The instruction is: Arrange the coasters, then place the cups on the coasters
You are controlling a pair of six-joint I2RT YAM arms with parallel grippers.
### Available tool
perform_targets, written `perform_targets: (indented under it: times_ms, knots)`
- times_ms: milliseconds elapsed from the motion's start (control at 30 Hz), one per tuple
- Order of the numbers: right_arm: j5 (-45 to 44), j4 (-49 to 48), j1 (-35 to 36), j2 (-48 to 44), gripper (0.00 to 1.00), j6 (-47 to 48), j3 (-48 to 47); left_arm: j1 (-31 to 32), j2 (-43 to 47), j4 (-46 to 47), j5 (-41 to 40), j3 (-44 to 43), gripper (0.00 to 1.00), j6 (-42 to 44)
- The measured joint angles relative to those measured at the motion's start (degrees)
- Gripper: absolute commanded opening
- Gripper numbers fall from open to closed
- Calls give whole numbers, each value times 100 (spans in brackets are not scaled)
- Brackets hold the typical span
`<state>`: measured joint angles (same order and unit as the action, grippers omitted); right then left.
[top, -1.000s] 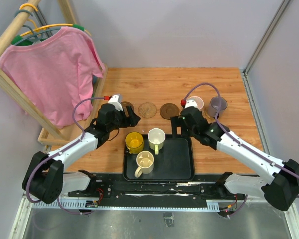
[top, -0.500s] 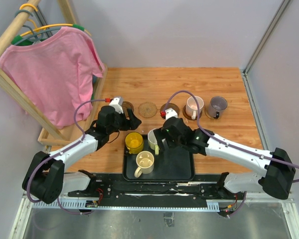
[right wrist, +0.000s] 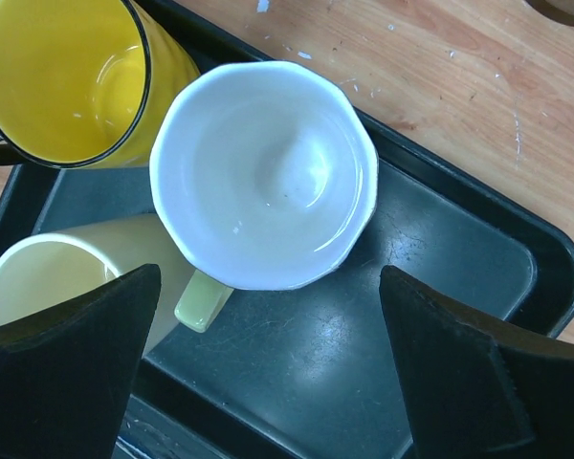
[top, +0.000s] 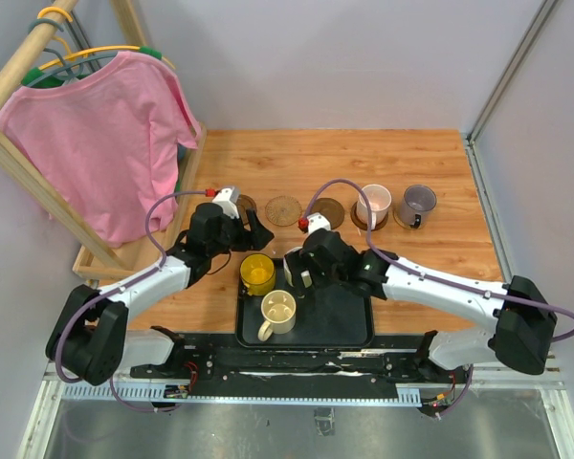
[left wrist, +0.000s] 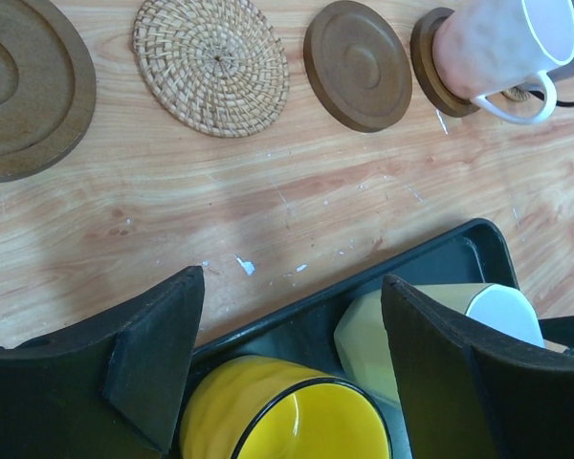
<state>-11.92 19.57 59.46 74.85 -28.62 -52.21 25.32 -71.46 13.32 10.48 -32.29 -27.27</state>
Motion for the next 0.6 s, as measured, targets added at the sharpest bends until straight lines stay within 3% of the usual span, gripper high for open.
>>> perform_targets:
  times_ms: [600]
  knots:
    - [-195,9,57,914,97,-234,22,2,-190,168,164,0,78,0]
